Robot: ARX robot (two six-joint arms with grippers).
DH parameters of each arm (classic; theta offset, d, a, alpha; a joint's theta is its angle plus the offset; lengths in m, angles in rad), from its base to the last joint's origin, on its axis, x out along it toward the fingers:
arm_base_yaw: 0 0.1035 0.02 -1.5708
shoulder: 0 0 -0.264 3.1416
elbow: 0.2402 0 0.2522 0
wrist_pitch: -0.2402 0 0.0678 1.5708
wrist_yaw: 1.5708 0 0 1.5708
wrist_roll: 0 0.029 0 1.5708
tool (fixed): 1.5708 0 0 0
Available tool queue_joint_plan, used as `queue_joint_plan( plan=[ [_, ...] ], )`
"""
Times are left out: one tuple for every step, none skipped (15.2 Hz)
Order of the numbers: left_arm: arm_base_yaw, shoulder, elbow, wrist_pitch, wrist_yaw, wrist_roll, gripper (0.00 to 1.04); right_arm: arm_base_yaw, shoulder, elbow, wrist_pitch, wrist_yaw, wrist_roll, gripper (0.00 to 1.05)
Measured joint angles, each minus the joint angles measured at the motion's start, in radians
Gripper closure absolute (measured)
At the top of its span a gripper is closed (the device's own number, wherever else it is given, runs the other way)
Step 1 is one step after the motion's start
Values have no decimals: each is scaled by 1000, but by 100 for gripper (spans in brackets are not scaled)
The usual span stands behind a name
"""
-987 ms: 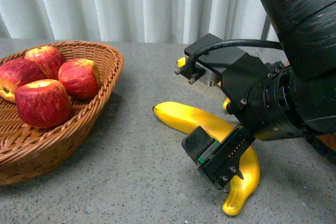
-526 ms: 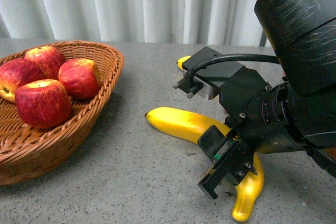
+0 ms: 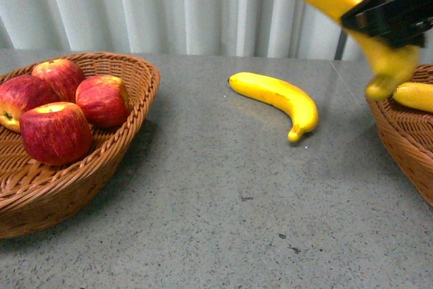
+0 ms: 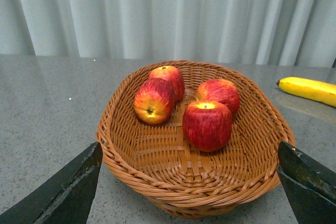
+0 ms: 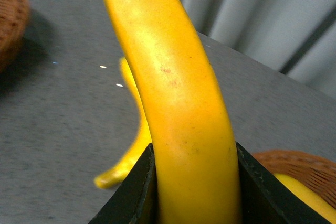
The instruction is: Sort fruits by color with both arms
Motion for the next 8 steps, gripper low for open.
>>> queue_joint_plan(
  plan=[
    [0, 0, 0, 0, 0, 0, 7, -71, 0, 0, -27, -11, -16, 70],
    [0, 0, 0, 0, 0, 0, 7, -139, 4, -11, -47, -16, -46, 70],
    [0, 0, 0, 0, 0, 0, 7, -214, 9, -22, -73, -16, -102, 70],
    [0, 0, 0, 0, 0, 0, 7, -272, 10, -34, -89, -8, -154, 70],
    [0, 0, 0, 0, 0, 0, 7, -323, 10, -44, -113, -7, -198, 70],
    [0, 0, 0, 0, 0, 0, 7, -371, 9, -57, -127, -10, -246, 70],
    [0, 0, 0, 0, 0, 0, 7, -401, 6, -65, -150, -18, -286, 70],
    [0, 0, 0, 0, 0, 0, 7, -414, -1, -74, -152, -27, -310, 68]
  ],
)
